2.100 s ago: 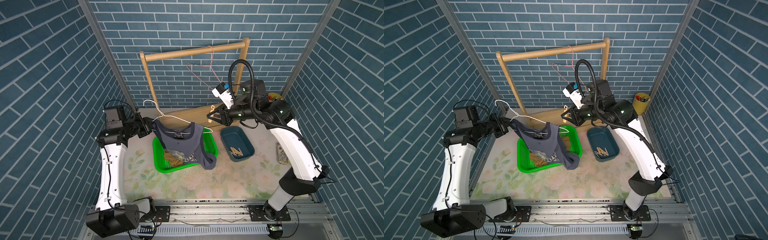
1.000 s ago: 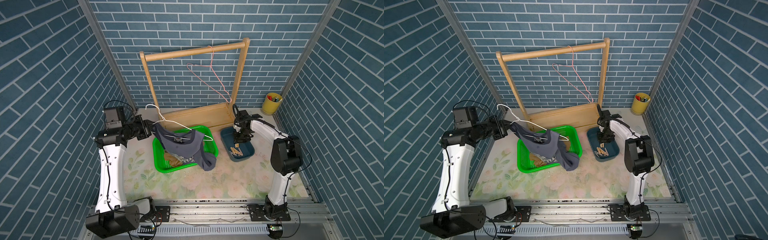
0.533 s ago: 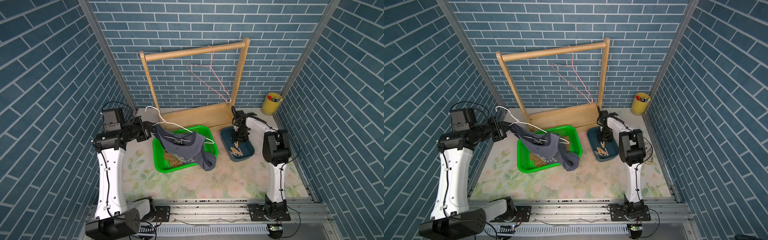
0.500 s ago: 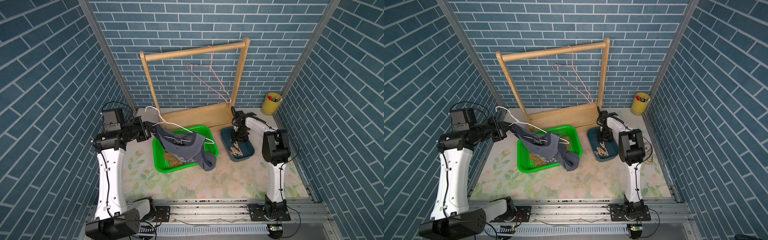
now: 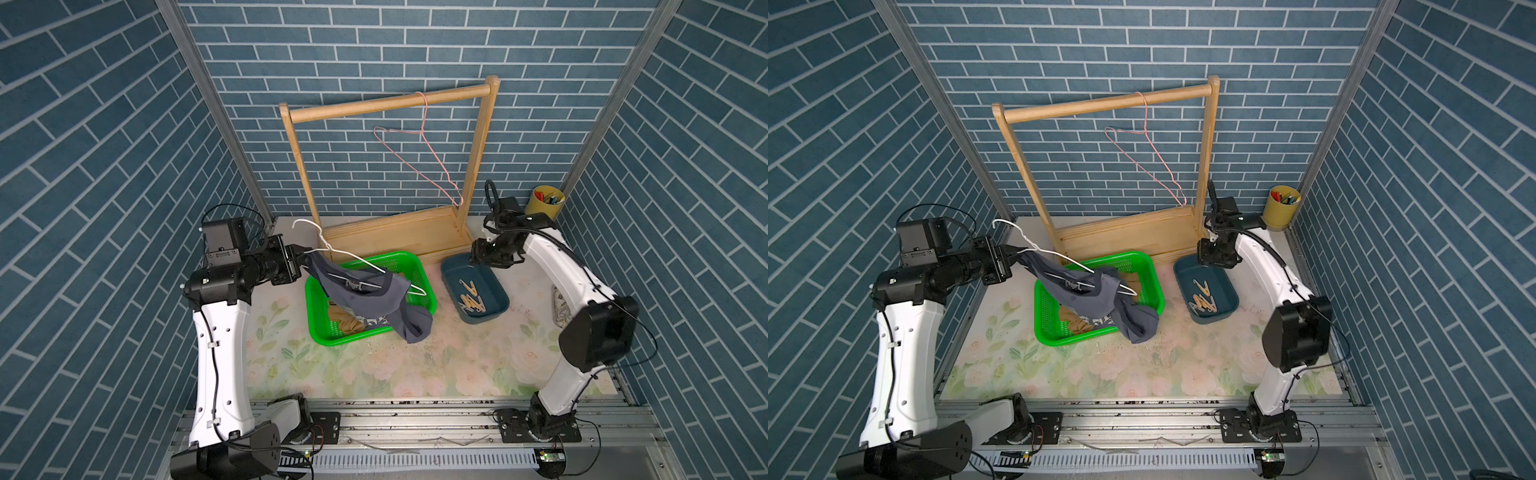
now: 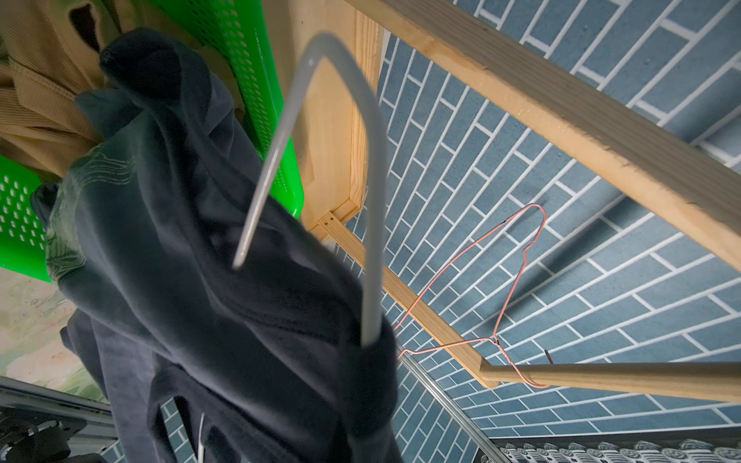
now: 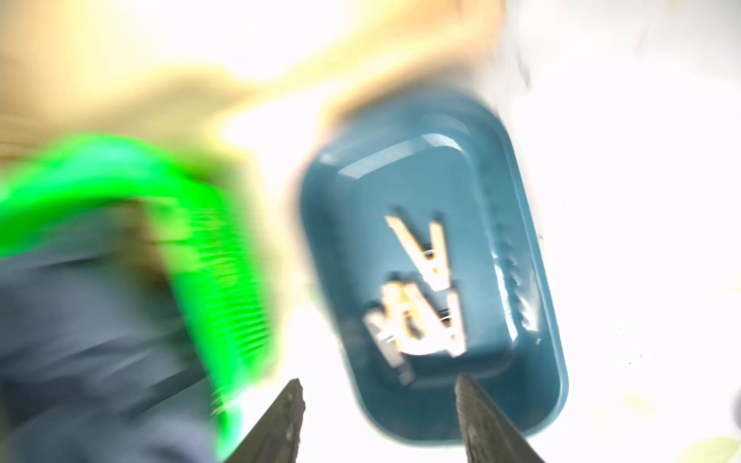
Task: Remove the clothespins securing tank tops to the hanger
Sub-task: Place the clothespin in the storage box, then remove the tank top from the hanger.
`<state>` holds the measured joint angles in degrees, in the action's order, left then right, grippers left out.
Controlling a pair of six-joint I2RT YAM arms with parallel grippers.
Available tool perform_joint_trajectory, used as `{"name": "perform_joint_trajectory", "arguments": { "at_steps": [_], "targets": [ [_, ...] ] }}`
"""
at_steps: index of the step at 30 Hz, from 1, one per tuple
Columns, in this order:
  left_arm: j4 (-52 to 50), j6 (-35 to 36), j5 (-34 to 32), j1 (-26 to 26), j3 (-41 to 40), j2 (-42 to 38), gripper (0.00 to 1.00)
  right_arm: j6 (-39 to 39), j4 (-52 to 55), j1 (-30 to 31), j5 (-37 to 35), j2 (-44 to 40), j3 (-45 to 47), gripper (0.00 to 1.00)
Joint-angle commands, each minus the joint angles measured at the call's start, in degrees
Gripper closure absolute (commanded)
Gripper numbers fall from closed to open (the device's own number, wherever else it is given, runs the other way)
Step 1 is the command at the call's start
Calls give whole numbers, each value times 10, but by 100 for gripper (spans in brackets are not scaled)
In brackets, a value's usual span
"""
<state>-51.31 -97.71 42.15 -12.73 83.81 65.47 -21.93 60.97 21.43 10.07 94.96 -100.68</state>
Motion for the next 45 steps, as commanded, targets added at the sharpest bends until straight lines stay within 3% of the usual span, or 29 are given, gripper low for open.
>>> {"name": "perform_joint_trajectory", "arguments": {
  "at_steps": [1, 5, 9, 13, 17, 21, 27, 32, 39, 45],
  "targets": [
    [54, -5, -16, -4, -5, -9, 100, -63, 44, 86, 60, -51, -53, 38],
    [110, -31, -30, -12, 29, 11, 100, -133, 11, 167, 87, -42, -103, 38],
    [106, -22, -71, -36, 133, 49, 100, -143, -7, 219, 68, -1, -165, 38],
    [109, -15, -77, -53, 238, 106, 100, -132, -6, 238, 32, 32, -237, 38],
    [58, 40, -60, -55, 300, 147, 100, -130, -7, 239, 24, 46, -304, 37],
    [55, 63, -64, -55, 236, 118, 100, -133, 19, 250, 18, 67, -378, 37],
    [99, 68, -82, -53, 99, 37, 100, -135, 20, 273, 81, 109, -425, 37],
    [115, 74, -73, -49, 45, 8, 100, -138, 30, 299, 100, 149, -444, 37],
    [102, 123, -58, -48, 56, 0, 100, -125, 53, 319, 148, 208, -439, 37],
    [94, 187, -43, -48, 96, 31, 100, -96, 67, 326, 156, 202, -375, 37]
  ]
}}
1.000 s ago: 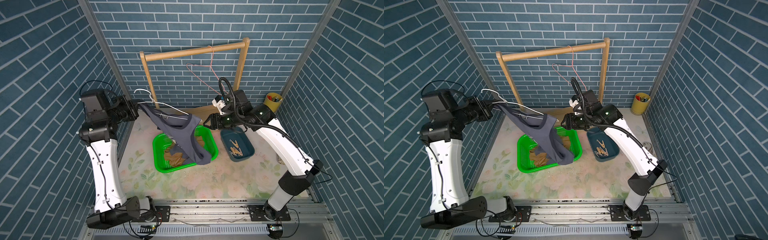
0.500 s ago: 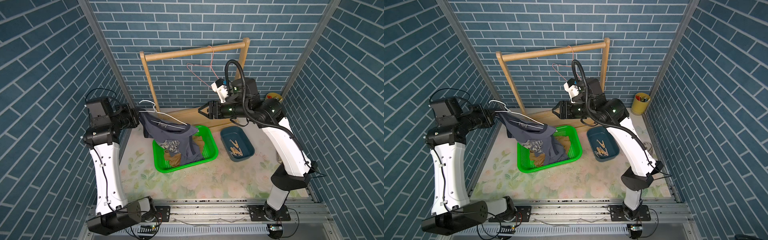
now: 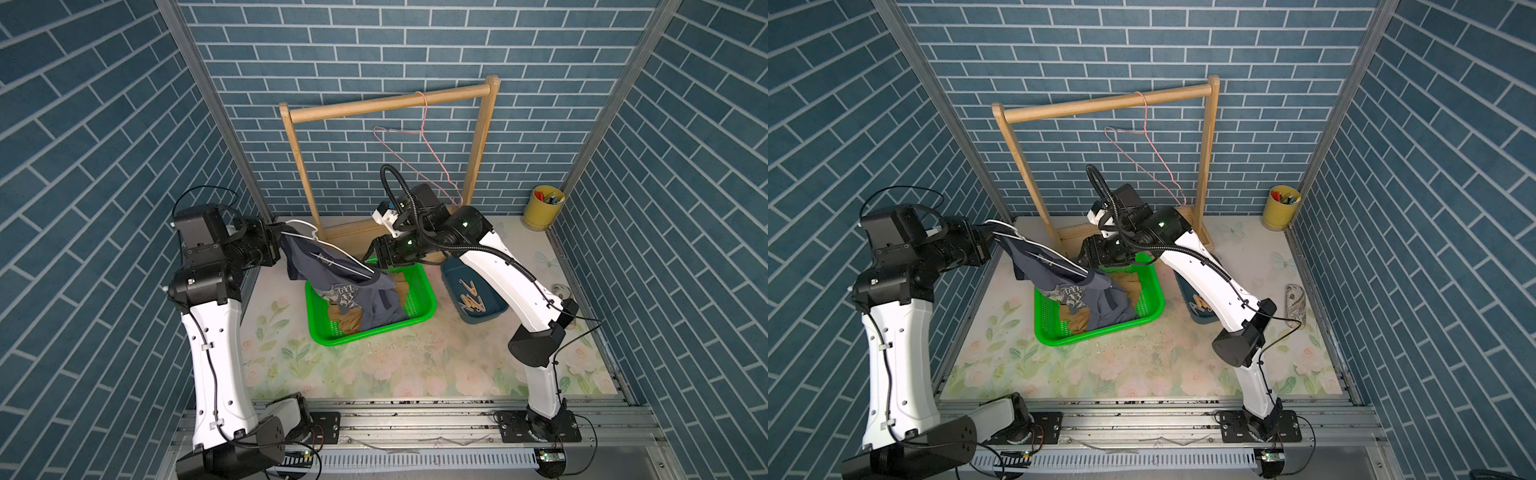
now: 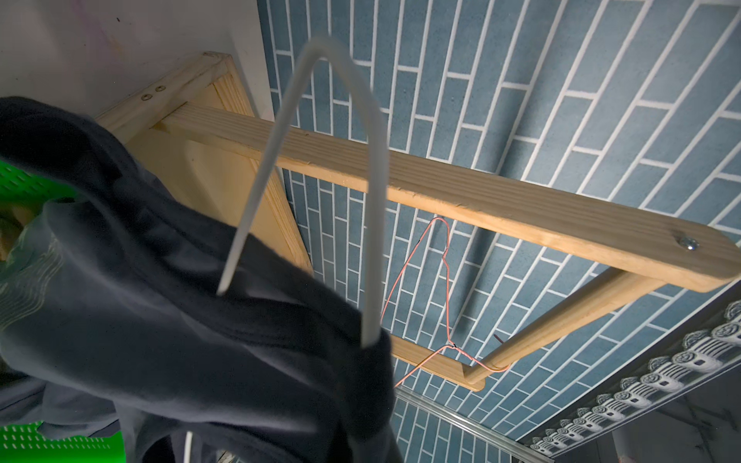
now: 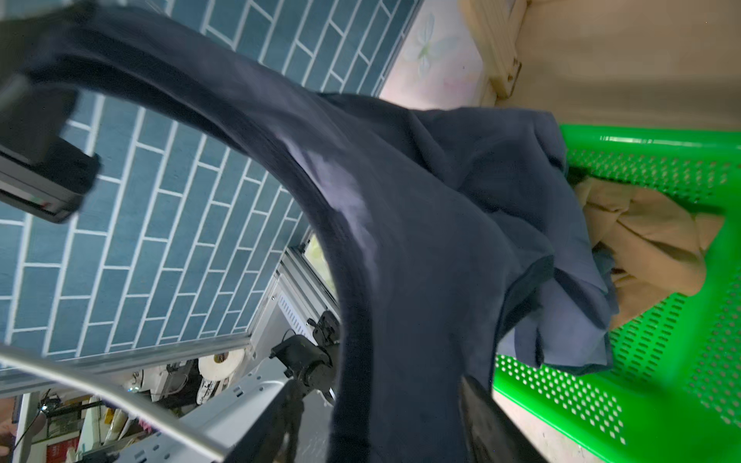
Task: Remove the clothespins securing tank tops to the hanger
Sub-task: Remove the tank top from the hanger.
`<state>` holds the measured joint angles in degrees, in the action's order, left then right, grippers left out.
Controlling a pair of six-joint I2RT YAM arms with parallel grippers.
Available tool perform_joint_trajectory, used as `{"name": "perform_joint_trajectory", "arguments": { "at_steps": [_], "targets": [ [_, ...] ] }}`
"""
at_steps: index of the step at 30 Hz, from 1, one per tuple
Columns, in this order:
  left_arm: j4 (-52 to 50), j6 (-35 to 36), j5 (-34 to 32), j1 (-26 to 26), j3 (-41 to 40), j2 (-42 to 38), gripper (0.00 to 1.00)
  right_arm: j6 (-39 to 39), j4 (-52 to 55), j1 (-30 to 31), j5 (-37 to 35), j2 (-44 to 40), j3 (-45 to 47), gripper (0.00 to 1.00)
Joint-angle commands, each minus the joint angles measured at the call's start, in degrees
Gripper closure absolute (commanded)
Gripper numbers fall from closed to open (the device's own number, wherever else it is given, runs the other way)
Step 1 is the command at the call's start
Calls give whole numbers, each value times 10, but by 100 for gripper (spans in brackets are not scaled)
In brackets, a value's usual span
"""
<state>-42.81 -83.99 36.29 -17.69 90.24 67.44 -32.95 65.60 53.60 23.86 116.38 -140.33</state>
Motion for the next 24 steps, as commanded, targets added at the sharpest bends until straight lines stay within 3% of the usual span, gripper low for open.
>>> {"name": "perform_joint_trajectory", "arguments": {
  "at_steps": [1, 11, 18, 24],
  "targets": [
    [6, 61, 18, 2, 41, 17, 100, 15, 18, 4, 21, -16, 29, 37],
    [17, 113, 46, 1, 45, 32, 100, 18, 15, 6, 31, -22, 53, 37],
    [-6, 160, 66, 1, 31, 22, 100, 30, 69, 9, 73, 23, -70, 36],
    [-9, 167, 67, 1, 20, 10, 100, 39, 77, 24, 86, 34, -49, 36]
  ]
}}
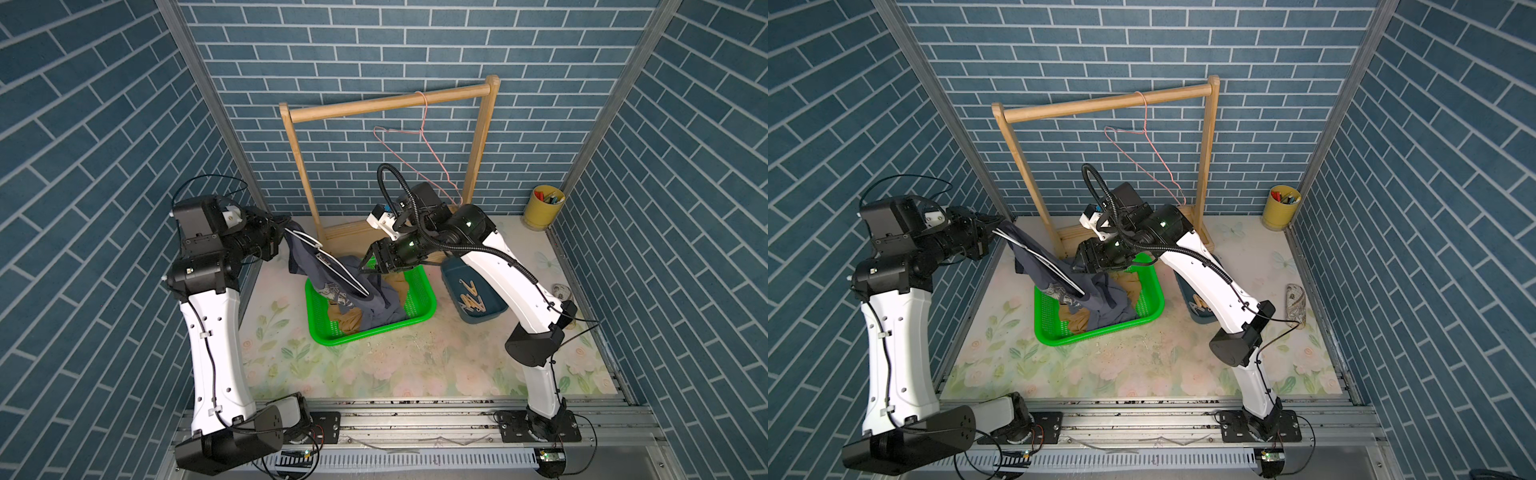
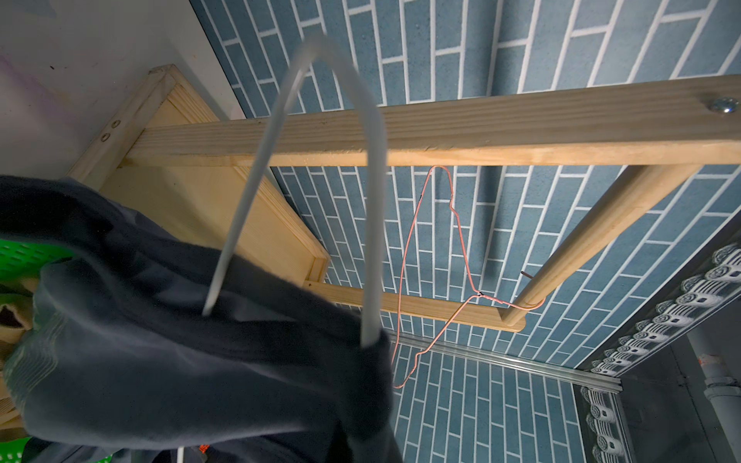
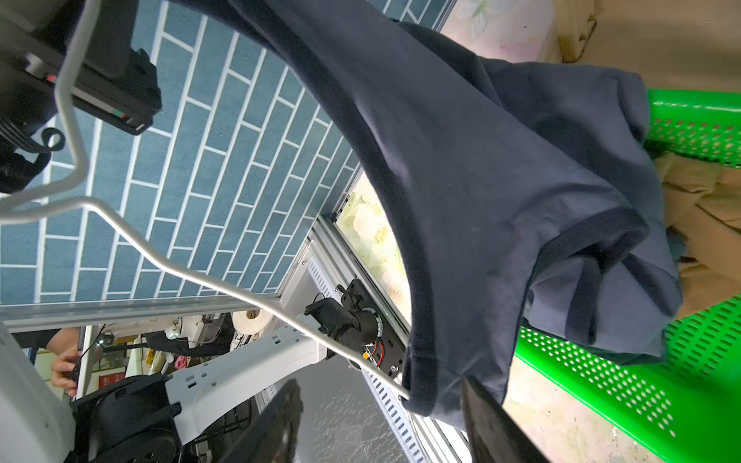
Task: Remove the clothespins securing tank tops to the hanger
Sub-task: Remove the tank top from the hanger.
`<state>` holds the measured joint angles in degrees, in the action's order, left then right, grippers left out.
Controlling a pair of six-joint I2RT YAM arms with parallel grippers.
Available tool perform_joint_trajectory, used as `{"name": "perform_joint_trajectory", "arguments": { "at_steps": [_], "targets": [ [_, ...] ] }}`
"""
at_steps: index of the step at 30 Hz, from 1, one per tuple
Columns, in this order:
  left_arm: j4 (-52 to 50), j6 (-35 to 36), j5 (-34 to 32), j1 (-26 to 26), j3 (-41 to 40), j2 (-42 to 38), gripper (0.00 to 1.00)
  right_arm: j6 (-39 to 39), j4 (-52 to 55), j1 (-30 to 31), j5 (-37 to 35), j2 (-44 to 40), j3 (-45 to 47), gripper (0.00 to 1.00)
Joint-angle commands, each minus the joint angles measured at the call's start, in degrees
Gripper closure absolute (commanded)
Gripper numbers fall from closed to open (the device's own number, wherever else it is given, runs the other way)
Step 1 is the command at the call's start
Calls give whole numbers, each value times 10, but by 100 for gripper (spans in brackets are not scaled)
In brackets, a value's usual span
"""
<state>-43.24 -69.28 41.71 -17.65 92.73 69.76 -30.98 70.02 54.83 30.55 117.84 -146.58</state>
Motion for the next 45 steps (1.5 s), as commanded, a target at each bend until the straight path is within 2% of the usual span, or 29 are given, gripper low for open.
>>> {"name": "perform_joint_trajectory", "arguments": {
  "at_steps": [1, 13, 20, 27, 33, 41, 45],
  "targets": [
    [-4, 21, 13, 2, -5, -14, 100, 19, 34, 16, 20, 21, 18, 36],
    [-4, 30, 18, 2, -51, -36, 100, 12, 73, 29, -17, 95, 0, 40],
    [-8, 33, 15, 2, -34, -26, 100, 15, 67, 28, -57, 46, 82, 68],
    [-24, 46, 8, 2, -5, -16, 100, 11, 25, 27, -74, -13, 178, 85],
    [-34, 56, 6, 2, 8, -14, 100, -4, -15, 26, -85, -64, 244, 87],
    [-44, 59, 4, 2, 3, -24, 100, -7, -34, 25, -96, -97, 284, 92],
    [-26, 21, 12, 2, -8, -31, 100, -7, -50, 24, -96, -100, 309, 94]
  ]
}}
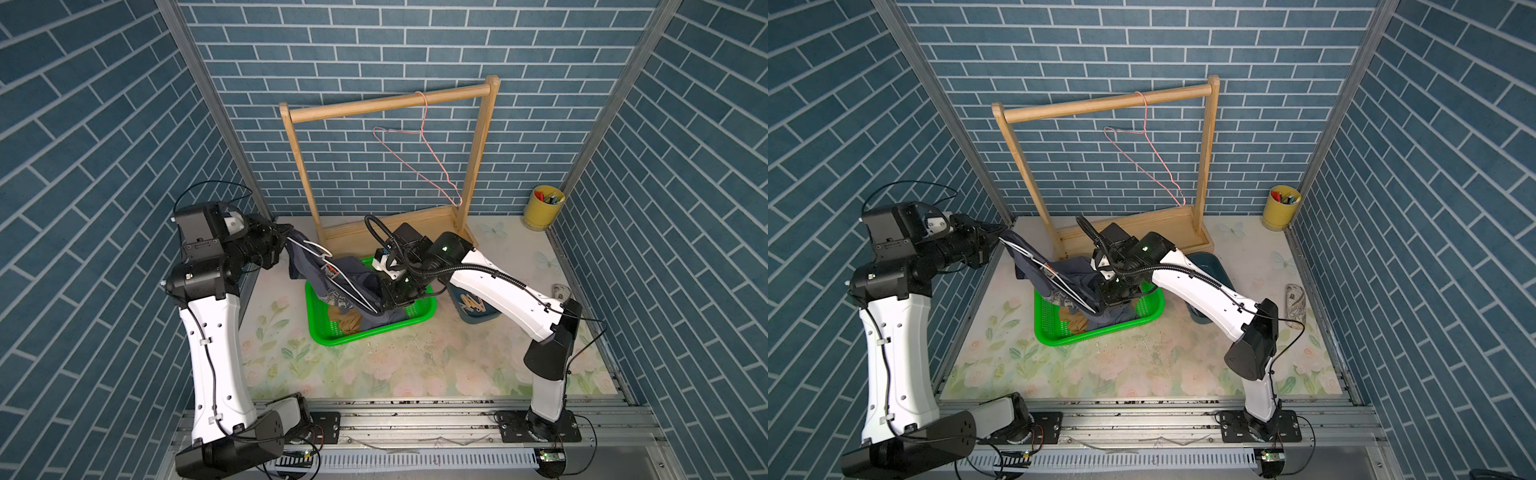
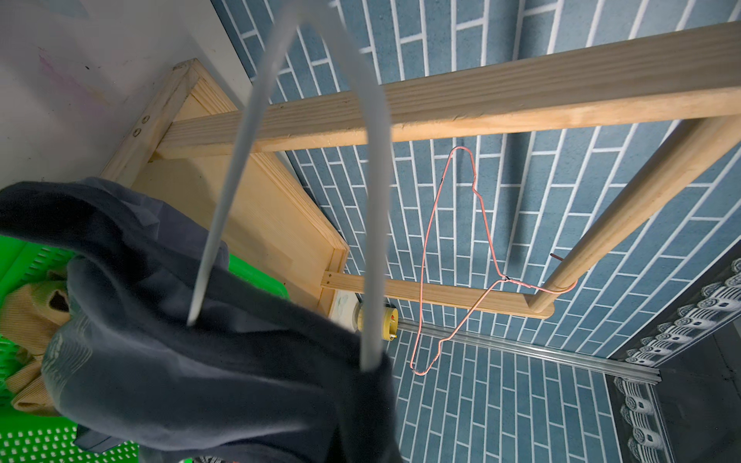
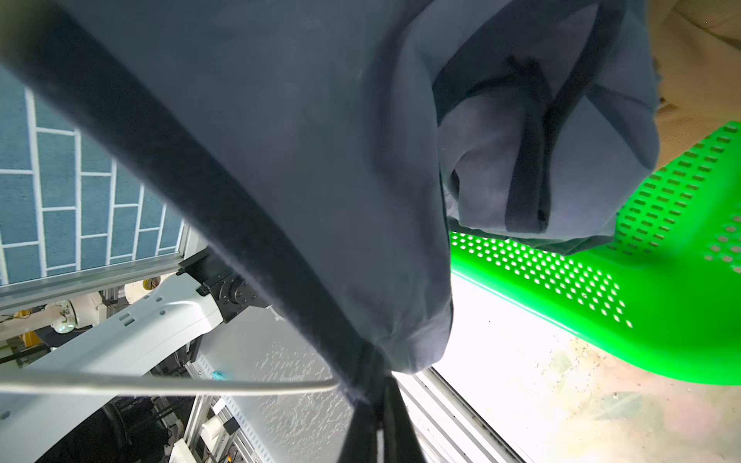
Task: Remove the clothespins securing tank tops to the hanger
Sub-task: Remove the tank top from the hanger.
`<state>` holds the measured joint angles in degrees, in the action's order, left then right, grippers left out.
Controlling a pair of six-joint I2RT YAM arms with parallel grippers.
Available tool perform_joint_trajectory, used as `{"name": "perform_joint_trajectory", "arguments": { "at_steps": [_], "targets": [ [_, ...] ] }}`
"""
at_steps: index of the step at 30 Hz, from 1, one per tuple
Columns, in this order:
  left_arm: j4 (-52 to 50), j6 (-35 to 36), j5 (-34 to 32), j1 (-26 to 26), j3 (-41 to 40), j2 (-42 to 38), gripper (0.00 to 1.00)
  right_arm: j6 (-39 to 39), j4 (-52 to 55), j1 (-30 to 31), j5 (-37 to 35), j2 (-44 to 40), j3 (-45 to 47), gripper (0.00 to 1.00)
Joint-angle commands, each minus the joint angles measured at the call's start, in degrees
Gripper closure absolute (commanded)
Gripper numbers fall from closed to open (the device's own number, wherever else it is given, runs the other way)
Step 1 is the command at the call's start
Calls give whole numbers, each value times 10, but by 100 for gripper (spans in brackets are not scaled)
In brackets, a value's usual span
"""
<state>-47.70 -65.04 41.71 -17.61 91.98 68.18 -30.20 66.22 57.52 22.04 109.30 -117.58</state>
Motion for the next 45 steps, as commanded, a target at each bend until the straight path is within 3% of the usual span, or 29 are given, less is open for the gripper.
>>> {"name": "perform_joint_trajectory", "arguments": {
  "at_steps": [1, 9, 15, 19, 25, 28, 31, 36, 42, 45],
  "targets": [
    [24, -34, 12, 1, -2, -16, 100, -13, -18, -4, -12, -17, 26, 95],
    [68, -137, 28, 1, 7, -10, 100, -19, -109, -24, -11, -55, 146, 96],
    [86, -192, 54, 2, -39, -33, 100, -32, -216, -74, 31, -63, 204, 96],
    [71, -182, 63, 7, -111, -68, 100, -23, -215, -103, 55, -9, 172, 96],
    [156, -238, 69, 16, -269, -131, 100, -23, -217, -112, 72, 69, 143, 95],
    [160, -232, 60, 31, -302, -141, 100, -27, -219, -112, 75, 84, 148, 88],
    [171, -229, 53, 47, -321, -140, 100, -14, -185, -112, 61, 83, 146, 73],
    [185, -216, 49, 53, -328, -116, 100, 5, -112, -112, 10, -5, 173, 55],
    [202, -196, 49, 58, -324, -70, 100, -27, -95, -103, -6, -147, 234, 48],
    [206, -191, 48, 67, -317, -50, 100, -37, -82, -78, -21, -175, 211, 46]
  ]
}}
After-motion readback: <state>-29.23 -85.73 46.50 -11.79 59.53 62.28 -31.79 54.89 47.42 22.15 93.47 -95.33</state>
